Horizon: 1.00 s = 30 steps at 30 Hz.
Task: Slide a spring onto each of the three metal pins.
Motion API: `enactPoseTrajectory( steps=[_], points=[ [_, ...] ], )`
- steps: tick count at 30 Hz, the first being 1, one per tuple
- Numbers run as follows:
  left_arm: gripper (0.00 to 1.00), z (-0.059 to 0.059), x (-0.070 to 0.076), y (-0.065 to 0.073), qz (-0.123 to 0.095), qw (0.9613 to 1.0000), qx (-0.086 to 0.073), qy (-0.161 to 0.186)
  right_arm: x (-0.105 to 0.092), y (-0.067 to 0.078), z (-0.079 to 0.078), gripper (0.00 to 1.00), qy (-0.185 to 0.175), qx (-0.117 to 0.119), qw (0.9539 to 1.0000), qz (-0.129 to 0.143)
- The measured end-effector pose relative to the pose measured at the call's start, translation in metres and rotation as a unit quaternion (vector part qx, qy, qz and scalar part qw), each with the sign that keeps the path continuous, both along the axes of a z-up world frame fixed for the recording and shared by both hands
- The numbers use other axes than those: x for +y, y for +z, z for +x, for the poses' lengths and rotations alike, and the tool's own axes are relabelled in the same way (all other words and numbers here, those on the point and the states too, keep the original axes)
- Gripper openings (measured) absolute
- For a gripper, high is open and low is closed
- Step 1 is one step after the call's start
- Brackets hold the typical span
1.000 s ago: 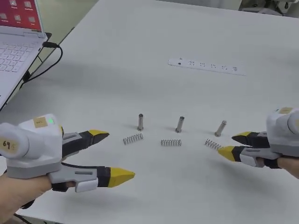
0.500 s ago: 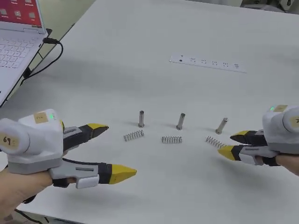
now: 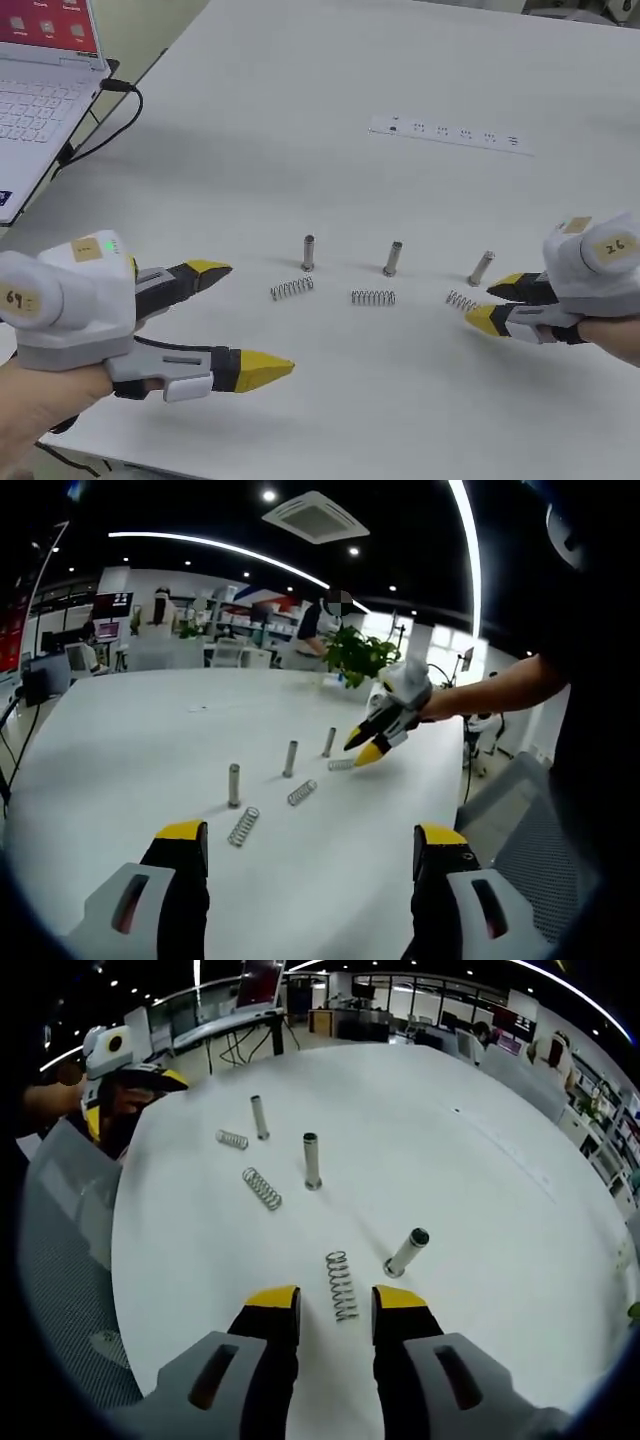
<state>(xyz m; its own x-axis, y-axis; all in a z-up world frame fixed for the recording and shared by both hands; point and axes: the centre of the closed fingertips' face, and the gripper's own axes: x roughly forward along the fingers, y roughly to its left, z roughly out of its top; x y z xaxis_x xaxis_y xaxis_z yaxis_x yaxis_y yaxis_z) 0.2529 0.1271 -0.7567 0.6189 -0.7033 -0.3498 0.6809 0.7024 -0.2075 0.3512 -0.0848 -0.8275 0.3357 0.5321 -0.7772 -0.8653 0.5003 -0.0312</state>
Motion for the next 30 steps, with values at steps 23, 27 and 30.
enactPoseTrajectory(
  steps=[23,27,30],
  points=[
    [0.8,-0.001,0.002,-0.004,0.005,1.0,0.007,0.0,-0.001,-0.02,0.004,0.19,0.024,0.023,0.9988,-0.037],
    [0.8,-0.002,0.003,-0.004,0.007,1.0,0.007,-0.002,-0.001,-0.021,0.003,0.16,0.025,0.026,0.9985,-0.04],
    [0.79,-0.002,0.003,-0.004,0.007,0.9999,0.007,-0.002,-0.001,-0.022,0.002,0.15,0.026,0.029,0.9983,-0.042]
  ],
)
